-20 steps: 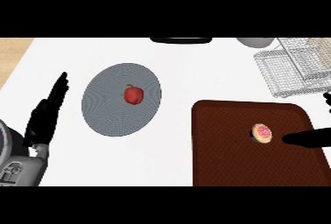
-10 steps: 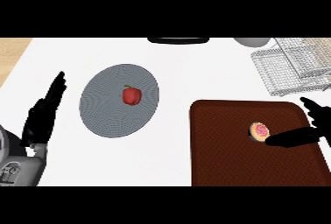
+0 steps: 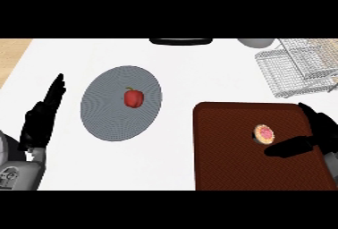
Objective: Pick the cupcake from the tray and place it in the tiered basket
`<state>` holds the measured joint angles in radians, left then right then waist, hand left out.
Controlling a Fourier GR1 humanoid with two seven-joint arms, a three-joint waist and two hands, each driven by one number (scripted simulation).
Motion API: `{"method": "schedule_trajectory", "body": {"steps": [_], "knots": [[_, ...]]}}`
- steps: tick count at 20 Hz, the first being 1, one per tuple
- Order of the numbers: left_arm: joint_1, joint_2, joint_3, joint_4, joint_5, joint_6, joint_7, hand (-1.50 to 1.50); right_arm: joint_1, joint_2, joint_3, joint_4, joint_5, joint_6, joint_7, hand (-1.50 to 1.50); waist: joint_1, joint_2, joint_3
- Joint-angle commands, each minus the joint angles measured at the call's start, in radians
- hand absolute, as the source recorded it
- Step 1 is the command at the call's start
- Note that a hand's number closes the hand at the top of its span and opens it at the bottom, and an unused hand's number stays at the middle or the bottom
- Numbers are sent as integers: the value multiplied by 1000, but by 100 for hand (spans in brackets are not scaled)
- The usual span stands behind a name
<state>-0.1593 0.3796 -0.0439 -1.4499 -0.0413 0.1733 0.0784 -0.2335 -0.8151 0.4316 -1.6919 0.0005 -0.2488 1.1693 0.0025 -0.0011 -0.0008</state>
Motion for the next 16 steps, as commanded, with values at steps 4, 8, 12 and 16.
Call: {"method": "schedule_trajectory", "body": {"steps": [4,8,12,16], "knots": [[66,-36,-17,-27,-37,13,-26,0,-28,54,25,24,88,24,181,-150,3,1,0],[-16,-5,42,27,-1,-28,-16,0,-91,100,19,41,90,54,241,-150,2,2,-1],[28,-15,18,-62,-32,-5,36,0,-21,108,-9,12,85,32,221,-150,-4,-3,0],[-23,-49,5,14,-69,14,15,0,-39,187,39,93,137,27,209,-150,-2,2,0]]}}
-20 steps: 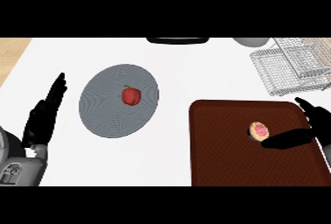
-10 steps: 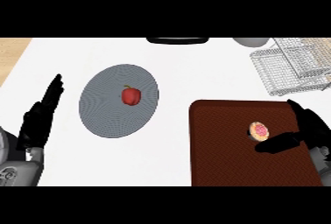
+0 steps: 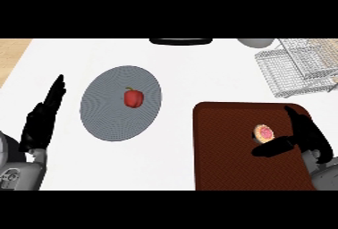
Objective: Pick the cupcake from the tray and place it in the tiered basket
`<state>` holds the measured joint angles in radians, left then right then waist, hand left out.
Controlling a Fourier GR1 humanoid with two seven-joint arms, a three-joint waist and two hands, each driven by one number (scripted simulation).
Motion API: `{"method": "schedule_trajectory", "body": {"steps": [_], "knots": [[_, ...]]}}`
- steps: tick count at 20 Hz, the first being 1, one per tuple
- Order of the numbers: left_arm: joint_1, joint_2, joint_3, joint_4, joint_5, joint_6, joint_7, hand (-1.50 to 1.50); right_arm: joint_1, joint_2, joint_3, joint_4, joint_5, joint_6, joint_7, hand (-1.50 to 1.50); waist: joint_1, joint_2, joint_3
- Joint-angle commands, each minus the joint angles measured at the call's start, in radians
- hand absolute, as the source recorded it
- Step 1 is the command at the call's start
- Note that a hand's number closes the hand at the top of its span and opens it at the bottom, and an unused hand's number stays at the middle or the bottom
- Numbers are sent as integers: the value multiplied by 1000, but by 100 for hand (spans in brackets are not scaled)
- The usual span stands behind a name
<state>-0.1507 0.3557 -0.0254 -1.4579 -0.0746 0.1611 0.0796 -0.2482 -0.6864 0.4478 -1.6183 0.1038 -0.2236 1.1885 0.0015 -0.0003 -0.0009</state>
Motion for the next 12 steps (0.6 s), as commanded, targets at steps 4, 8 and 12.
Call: {"method": "schedule_trajectory", "body": {"steps": [4,8,12], "knots": [[0,-5,13,26,-9,-25,-25,0,-1,58,-21,28,28,21,159,-150,-4,0,0],[51,18,49,-34,15,-50,-25,0,-40,108,-49,116,32,39,125,-150,8,0,0],[28,-62,2,31,-65,12,-74,0,-72,152,-84,174,34,71,78,-150,2,1,1]]}}
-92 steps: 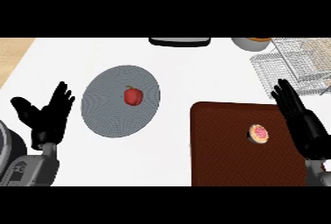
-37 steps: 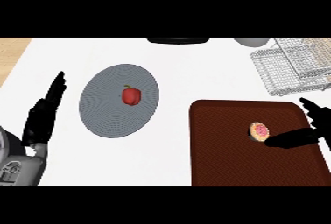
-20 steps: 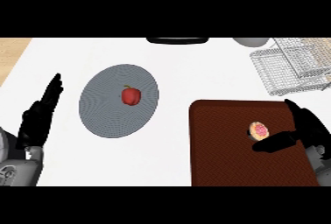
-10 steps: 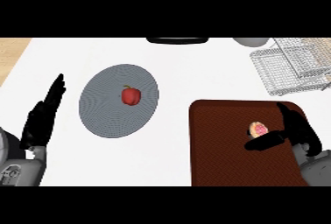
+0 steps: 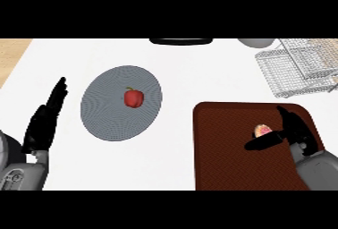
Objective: Pick the cupcake from the tray and place it in the tiered basket
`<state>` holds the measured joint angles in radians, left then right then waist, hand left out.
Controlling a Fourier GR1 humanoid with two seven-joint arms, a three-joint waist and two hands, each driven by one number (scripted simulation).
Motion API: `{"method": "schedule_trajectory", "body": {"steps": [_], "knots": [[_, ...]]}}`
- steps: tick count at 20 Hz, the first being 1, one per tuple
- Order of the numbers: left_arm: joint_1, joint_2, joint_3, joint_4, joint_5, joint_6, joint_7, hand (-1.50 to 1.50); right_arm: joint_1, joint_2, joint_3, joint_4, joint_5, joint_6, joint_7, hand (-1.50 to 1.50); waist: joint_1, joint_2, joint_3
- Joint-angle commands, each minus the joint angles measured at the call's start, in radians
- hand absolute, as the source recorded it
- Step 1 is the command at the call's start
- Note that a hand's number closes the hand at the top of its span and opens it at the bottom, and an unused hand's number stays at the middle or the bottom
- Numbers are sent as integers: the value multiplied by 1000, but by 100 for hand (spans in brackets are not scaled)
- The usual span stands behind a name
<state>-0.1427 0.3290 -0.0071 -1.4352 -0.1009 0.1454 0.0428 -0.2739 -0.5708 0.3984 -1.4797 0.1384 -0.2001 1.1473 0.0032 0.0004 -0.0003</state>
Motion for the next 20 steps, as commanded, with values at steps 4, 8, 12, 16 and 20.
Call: {"method": "schedule_trajectory", "body": {"steps": [4,8,12,16,20], "knots": [[4,1,39,-3,25,-50,-17,0,-23,94,-33,123,32,35,51,-150,1,0,0],[24,-20,29,-25,-9,-30,-13,0,-46,166,-47,214,8,67,-20,150,7,1,0],[-1,-12,25,-9,-8,-49,15,0,-46,84,44,151,20,217,-61,150,4,0,0],[-32,-18,67,39,-14,-49,-19,0,-70,143,1,173,90,186,-24,150,-3,-1,0],[-8,-64,31,29,-64,-14,-24,0,-32,183,-76,82,84,115,-3,150,-7,-2,0]]}}
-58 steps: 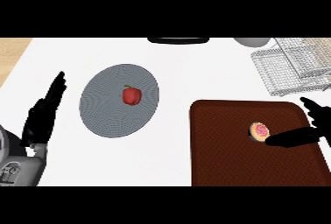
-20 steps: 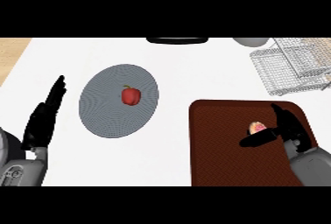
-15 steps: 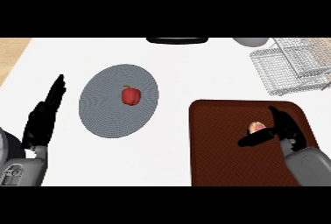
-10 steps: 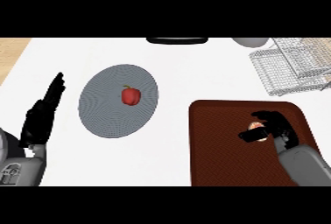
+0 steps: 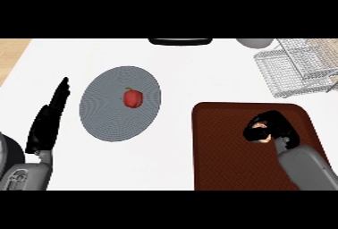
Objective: Pick the cupcake from the tray and place it in the tiered basket
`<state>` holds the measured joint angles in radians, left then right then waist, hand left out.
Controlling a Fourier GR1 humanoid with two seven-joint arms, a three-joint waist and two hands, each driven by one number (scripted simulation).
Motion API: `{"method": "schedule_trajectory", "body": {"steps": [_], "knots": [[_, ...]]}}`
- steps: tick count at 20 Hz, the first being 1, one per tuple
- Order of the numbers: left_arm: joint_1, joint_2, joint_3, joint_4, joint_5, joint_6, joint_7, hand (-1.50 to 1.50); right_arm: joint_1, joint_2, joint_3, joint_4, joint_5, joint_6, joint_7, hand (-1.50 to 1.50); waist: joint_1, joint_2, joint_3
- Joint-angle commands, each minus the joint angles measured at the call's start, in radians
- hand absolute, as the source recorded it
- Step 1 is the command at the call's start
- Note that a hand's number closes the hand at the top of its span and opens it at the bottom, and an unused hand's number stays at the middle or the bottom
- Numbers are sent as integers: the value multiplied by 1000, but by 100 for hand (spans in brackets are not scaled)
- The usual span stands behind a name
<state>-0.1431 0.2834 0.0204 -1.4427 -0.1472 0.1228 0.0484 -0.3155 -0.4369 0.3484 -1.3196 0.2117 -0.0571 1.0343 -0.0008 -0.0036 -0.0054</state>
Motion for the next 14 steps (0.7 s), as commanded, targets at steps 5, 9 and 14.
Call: {"method": "schedule_trajectory", "body": {"steps": [5,9,14], "knots": [[-90,46,76,73,33,-57,27,0,-9,13,-114,-158,34,-43,140,150,-8,3,5],[13,-2,19,22,-5,-27,-34,0,-9,40,57,-277,137,-3,-114,150,6,1,4],[-56,18,44,24,16,-42,19,0,-86,34,171,-421,177,54,-329,150,-1,-1,6]]}}
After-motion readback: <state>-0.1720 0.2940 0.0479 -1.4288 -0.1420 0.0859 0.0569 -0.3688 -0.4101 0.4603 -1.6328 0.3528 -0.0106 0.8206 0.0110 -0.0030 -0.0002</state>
